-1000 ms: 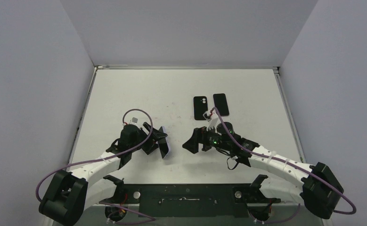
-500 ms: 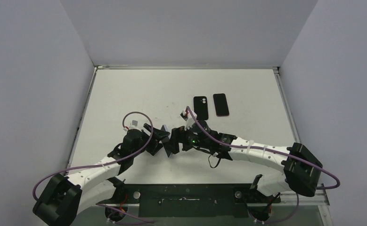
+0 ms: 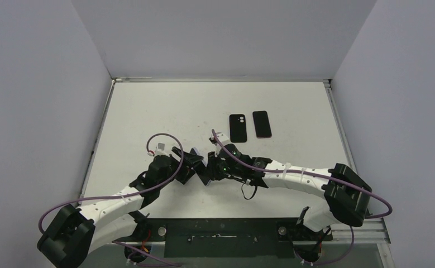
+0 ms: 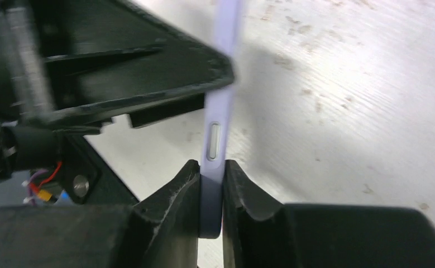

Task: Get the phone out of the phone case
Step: Pick up the phone at the center of the board, then remove the phone case from the phone.

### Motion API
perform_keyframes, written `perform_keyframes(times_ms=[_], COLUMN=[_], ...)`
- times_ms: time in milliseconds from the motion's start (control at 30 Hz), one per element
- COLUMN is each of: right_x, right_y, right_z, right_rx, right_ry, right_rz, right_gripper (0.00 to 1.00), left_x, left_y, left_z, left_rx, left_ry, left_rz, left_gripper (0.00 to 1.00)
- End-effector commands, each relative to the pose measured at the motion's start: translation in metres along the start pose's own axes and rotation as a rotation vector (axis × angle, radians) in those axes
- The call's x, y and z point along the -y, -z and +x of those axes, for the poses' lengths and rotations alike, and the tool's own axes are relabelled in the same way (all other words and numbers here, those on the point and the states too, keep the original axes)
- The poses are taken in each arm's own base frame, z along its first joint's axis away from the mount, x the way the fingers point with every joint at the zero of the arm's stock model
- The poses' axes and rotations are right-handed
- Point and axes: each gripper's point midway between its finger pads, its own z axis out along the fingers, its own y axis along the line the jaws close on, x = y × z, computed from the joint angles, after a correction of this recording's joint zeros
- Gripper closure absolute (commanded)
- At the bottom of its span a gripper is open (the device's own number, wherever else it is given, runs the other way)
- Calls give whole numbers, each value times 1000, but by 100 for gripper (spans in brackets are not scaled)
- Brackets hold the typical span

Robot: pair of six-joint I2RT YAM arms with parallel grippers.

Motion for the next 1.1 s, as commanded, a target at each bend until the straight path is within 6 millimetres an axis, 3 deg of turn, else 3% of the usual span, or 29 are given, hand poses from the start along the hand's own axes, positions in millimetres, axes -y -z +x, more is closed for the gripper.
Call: perform_keyframes(times_ms=[0, 100, 167, 267, 367, 500, 700, 1067], right_x=[-16, -15, -14, -17, -17, -6, 14, 39], right_y=[2, 6, 11, 21, 32, 48, 79, 128], right_z=[-30, -35, -41, -52, -65, -81, -107, -141], right_rx=[79, 101, 123, 173, 225, 283, 392, 562], right_ry=[24, 24, 21, 19, 15, -18, -80, -199], right_rz=[-31, -32, -39, -61, -78, -76, -96, -181], right_gripper=[96, 100, 100, 100, 100, 100, 100, 100], left_x=[62, 69, 75, 87, 99, 114, 129, 151], left_y=[6, 7, 8, 10, 13, 22, 32, 40], left_z=[-7, -7, -8, -7, -7, -14, -23, -31], left_rx=[33, 38, 42, 45, 53, 94, 86, -12], left_ry=[-10, -44, -74, -164, -251, -333, -436, -511], left_rz=[197, 213, 229, 272, 305, 356, 438, 570], left_gripper=[100, 100, 93, 76, 52, 34, 23, 18])
